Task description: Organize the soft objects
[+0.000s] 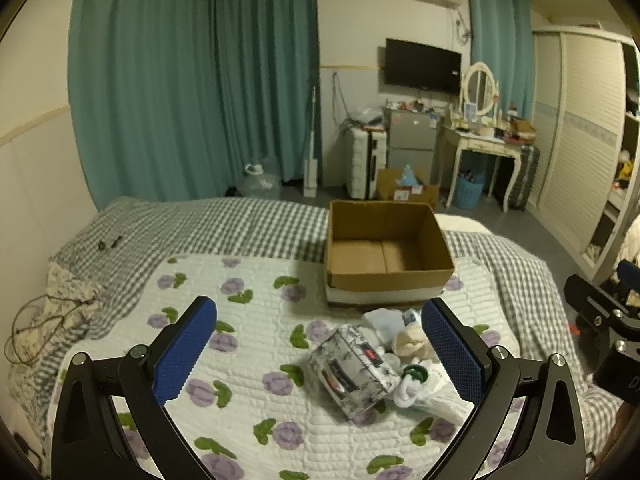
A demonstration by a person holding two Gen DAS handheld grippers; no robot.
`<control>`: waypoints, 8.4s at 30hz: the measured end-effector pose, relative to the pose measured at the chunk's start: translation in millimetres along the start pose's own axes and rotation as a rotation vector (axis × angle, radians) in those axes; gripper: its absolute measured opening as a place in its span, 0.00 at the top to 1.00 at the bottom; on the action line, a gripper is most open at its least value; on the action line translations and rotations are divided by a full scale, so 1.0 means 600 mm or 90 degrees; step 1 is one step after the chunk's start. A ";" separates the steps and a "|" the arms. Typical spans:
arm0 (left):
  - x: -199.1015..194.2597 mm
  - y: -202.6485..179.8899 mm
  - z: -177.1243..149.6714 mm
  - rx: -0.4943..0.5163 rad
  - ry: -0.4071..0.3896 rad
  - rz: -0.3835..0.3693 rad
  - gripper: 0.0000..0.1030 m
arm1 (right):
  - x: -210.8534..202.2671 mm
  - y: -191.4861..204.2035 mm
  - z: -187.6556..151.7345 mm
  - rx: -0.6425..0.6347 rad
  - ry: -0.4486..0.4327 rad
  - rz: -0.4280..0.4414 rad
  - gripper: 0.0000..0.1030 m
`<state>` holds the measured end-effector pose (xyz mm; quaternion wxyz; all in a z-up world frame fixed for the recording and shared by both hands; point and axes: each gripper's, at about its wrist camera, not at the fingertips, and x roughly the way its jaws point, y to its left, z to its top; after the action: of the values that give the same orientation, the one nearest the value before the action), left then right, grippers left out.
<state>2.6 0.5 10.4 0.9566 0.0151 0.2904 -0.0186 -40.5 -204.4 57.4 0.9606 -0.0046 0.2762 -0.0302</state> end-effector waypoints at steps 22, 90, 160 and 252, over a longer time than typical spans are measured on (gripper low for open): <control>0.229 -0.036 -0.087 0.026 0.185 -0.021 0.00 | 0.193 -0.033 -0.055 -0.022 0.116 0.006 0.00; 0.085 0.028 -0.102 0.002 0.105 -0.134 0.59 | 0.117 0.034 -0.077 -0.022 0.112 0.057 0.79; 0.445 -0.066 0.124 0.046 0.104 -0.151 0.59 | 0.485 0.068 0.089 -0.079 0.096 0.074 0.78; 0.131 0.070 0.074 0.052 -0.074 -0.062 0.06 | 0.108 0.087 -0.018 -0.067 0.049 0.013 0.00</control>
<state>94.5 38.8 4.1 0.9685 0.0389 0.2334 -0.0775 11.2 -156.0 12.8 0.9479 -0.0510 0.3143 -0.0059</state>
